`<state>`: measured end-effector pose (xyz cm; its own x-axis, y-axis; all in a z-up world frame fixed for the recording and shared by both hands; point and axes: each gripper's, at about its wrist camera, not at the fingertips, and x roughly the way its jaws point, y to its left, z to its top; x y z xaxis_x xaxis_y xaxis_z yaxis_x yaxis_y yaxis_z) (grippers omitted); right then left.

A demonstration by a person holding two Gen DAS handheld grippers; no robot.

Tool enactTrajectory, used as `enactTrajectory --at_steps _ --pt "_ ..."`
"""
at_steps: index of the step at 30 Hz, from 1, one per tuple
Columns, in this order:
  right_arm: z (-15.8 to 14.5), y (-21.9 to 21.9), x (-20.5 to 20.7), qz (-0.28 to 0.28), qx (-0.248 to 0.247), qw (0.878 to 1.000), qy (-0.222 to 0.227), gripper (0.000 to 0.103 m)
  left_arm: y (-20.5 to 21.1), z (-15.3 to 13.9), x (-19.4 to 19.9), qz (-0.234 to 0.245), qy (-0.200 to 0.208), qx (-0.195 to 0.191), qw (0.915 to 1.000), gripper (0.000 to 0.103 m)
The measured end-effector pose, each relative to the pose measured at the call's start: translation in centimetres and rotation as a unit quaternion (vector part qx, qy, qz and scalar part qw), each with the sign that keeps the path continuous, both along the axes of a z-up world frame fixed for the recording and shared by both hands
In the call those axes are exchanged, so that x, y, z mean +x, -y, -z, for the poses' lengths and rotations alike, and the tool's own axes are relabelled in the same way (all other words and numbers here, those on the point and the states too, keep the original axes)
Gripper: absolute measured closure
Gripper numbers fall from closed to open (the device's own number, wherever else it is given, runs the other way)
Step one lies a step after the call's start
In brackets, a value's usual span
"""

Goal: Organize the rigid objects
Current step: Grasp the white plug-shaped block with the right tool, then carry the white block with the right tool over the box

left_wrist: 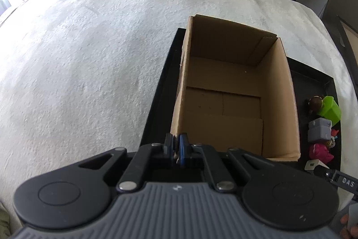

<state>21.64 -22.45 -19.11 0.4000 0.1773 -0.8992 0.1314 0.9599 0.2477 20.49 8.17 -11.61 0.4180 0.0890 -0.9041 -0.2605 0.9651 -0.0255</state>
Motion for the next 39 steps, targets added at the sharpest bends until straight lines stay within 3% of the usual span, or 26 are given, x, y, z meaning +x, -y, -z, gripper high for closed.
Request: enactTrajectory --at_steps 7,9,19,25,39 --pt "0.8 -0.8 0.6 0.013 -0.030 0.999 0.000 0.018 -0.9 0.3 -0.1 -0.021 -0.001 0.002 0.9998 0.098" --pt "1.1 -0.7 0.7 0.022 -0.034 0.999 0.001 0.041 -1.2 0.5 0.0 -0.029 0.001 -0.006 0.9996 0.096" --pt "-0.1 0.4 0.0 0.026 -0.021 0.999 0.003 0.041 -0.6 1.2 0.5 -0.013 -0.015 0.008 0.9998 0.096" --pt "-0.9 -0.2 -0.4 0.021 -0.017 1.000 0.011 0.041 0.4 0.9 0.1 0.019 -0.004 0.025 0.9995 0.097" --pt "-4.6 -0.8 -1.7 0.007 -0.007 0.998 0.063 0.041 1.9 0.2 -1.4 0.077 0.008 0.029 0.9966 0.097"
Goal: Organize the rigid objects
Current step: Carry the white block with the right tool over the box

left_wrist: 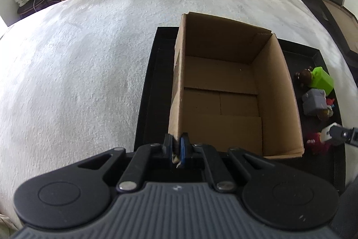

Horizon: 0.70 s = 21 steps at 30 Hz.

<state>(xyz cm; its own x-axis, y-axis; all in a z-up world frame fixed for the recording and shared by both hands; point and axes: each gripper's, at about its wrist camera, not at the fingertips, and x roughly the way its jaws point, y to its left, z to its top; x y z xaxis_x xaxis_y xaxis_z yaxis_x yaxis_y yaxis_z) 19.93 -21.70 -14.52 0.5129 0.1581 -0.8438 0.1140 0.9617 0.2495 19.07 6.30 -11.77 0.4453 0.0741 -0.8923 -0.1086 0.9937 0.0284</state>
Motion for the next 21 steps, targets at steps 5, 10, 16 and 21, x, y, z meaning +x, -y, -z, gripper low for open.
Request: enactTrajectory --at_steps 5,10,16,21 --pt "-1.3 -0.5 -0.2 -0.005 -0.001 1.000 0.019 0.041 -0.4 0.0 -0.2 -0.007 -0.004 -0.005 1.0000 0.097" --pt "-2.6 -1.4 -0.3 -0.012 -0.005 0.999 0.032 0.041 -0.7 0.1 -0.4 -0.015 -0.010 -0.012 0.9998 0.096" --pt "-3.8 -2.8 -0.1 -0.026 -0.010 0.999 0.046 0.041 -1.1 -0.1 -0.6 -0.019 -0.002 -0.019 0.9996 0.096" --pt "-4.6 -4.2 0.1 -0.040 -0.017 0.997 0.058 0.041 -1.5 -0.1 -0.7 -0.022 0.000 -0.028 0.9994 0.096"
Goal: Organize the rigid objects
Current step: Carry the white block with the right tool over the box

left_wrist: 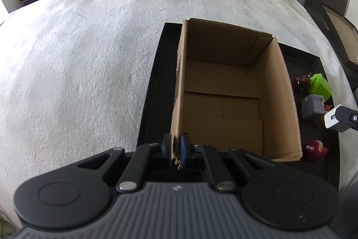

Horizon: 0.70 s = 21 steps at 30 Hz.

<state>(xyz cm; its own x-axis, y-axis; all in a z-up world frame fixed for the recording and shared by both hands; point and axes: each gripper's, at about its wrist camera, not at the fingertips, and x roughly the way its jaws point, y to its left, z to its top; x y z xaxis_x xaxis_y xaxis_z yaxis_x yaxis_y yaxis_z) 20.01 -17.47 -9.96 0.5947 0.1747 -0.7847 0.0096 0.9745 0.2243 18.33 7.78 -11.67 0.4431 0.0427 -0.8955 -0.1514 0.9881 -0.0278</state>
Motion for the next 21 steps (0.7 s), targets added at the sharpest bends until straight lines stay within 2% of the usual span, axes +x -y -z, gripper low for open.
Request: enactTrajectory --at_steps 21 --pt "-2.1 -5.9 1.5 -0.056 -0.011 0.998 0.023 0.041 -1.3 0.0 0.0 -0.020 0.011 -0.027 0.9994 0.096"
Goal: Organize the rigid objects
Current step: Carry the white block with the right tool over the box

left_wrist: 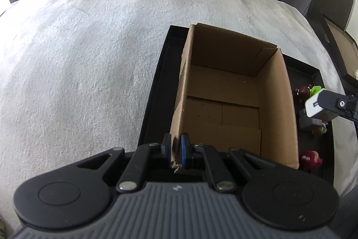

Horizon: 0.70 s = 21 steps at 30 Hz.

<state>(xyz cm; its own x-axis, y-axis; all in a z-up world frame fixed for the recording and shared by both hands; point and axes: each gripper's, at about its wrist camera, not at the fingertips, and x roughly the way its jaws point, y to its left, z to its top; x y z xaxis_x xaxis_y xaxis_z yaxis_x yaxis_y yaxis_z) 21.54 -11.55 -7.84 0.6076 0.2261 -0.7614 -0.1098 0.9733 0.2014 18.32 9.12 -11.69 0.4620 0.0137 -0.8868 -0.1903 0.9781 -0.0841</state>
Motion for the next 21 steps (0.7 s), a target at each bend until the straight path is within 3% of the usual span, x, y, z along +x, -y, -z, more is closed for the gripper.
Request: enactTrajectory --at_steps 21 --pt "-0.3 -7.4 2.3 -0.091 -0.014 0.996 -0.010 0.041 -1.6 0.4 0.4 -0.016 0.013 -0.048 0.9986 0.096"
